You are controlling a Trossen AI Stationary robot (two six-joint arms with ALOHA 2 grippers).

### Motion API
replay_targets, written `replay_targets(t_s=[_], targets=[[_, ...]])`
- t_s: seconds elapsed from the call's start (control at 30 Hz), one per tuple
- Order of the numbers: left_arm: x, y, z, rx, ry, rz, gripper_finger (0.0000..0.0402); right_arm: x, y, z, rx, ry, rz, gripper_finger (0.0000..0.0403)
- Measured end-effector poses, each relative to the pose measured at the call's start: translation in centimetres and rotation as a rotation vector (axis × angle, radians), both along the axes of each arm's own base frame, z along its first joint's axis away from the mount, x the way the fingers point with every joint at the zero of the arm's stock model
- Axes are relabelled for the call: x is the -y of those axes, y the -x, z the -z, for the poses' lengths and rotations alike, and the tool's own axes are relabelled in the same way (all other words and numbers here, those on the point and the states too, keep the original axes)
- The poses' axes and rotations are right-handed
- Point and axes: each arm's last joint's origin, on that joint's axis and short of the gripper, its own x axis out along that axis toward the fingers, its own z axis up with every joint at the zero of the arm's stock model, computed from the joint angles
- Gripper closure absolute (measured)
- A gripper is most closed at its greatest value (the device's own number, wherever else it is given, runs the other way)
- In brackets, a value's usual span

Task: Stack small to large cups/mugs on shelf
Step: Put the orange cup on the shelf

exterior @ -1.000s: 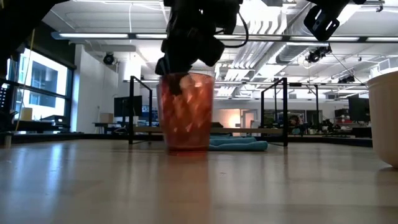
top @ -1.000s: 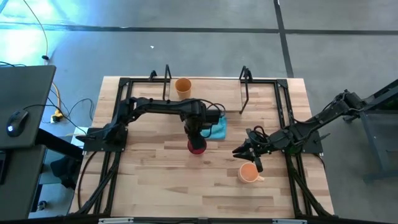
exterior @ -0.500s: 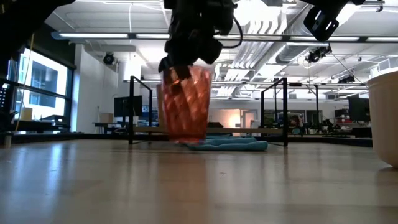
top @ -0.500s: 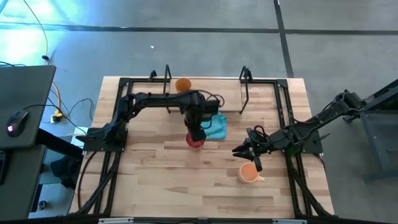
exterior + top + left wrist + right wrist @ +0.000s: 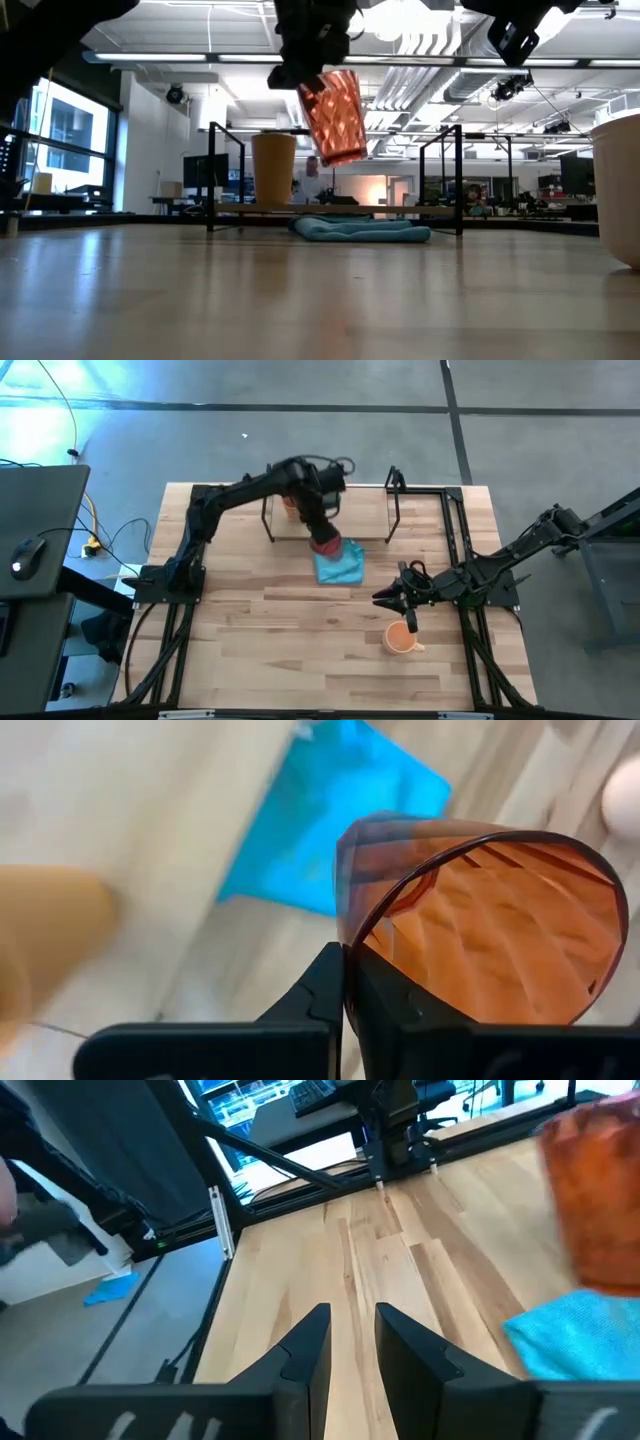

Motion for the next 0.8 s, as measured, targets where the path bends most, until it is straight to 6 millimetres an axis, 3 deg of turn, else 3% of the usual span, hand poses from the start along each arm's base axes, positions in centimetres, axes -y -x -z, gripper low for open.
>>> replay_targets(t_s=[0.4, 0.8], targets=[[-5.5, 1.8, -2.4, 0.144, -0.145, -0.140, 0.0401, 0.7, -0.2, 0.0, 0.009, 0.045, 0.082, 0.0332], [-8.6, 1.3, 0.1, 0.128, -0.167, -0.174, 0.0401, 1.6, -0.6, 0.0, 0.005, 0.054, 0.128, 0.0332]])
